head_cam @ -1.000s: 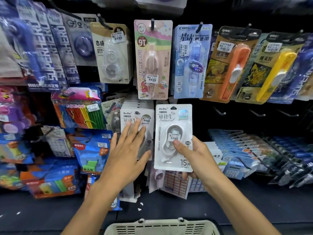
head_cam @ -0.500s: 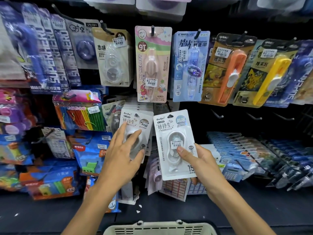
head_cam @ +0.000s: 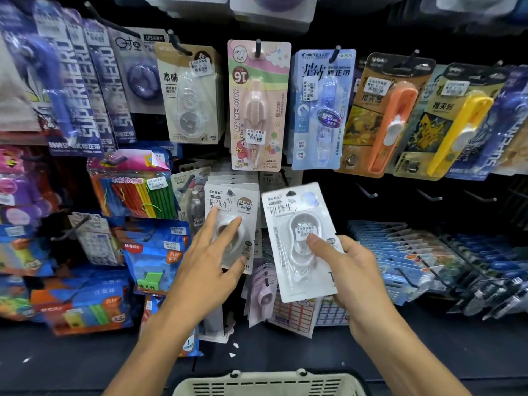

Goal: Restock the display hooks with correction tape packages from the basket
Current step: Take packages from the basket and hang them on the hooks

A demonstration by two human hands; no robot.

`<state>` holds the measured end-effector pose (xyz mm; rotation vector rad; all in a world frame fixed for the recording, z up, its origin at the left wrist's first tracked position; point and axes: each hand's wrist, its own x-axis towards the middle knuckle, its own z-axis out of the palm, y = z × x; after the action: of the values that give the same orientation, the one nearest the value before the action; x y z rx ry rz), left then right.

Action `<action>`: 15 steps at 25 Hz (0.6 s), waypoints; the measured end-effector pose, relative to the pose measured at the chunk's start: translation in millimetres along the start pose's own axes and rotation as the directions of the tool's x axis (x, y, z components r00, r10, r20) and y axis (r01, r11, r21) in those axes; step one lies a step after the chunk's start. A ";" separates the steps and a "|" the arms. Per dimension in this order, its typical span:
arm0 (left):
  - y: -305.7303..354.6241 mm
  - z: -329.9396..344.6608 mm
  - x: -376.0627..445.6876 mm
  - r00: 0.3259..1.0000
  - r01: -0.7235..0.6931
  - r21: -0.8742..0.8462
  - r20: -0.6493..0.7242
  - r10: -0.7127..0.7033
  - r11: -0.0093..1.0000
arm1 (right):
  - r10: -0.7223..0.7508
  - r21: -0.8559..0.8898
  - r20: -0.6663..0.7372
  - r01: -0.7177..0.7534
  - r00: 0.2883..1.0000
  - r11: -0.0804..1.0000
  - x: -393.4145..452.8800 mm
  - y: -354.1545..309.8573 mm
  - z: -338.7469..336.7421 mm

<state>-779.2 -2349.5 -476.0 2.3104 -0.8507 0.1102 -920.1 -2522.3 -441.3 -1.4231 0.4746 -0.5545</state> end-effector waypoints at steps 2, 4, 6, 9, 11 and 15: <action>-0.3 -1.2 -0.4 1.000 0.007 -0.009 0.000 -0.007 1.000 | 0.005 -0.039 -0.025 -0.006 1.000 0.999 0.1 2.1 -2.6; 0.7 -0.7 -0.1 1.000 0.010 0.000 -0.001 -0.010 1.000 | 0.022 -0.087 -0.055 -0.026 0.998 0.996 7.0 3.3 -1.5; 1.8 -0.2 -0.1 1.000 0.008 0.002 0.014 -0.008 1.000 | 0.082 -0.004 -0.035 -0.082 0.996 0.997 17.0 7.8 0.7; -0.5 2.8 -6.0 0.999 -0.023 -0.011 0.032 0.023 1.000 | 0.178 0.175 0.064 -0.186 0.982 0.967 21.7 28.2 -2.5; -1.4 5.5 -13.0 0.999 -0.027 -0.030 -0.040 0.026 0.999 | 0.241 0.161 0.085 -0.252 0.967 0.954 14.4 49.7 -4.4; 1.9 18.2 -35.5 0.968 0.031 -0.066 -0.248 -0.046 0.997 | 0.412 -0.123 0.093 -0.400 0.906 0.908 -9.7 112.0 -5.1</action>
<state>-810.7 -2342.3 -499.4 2.1961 -0.6713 0.3451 -922.4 -2513.4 -553.4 -1.3915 0.6919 -0.1090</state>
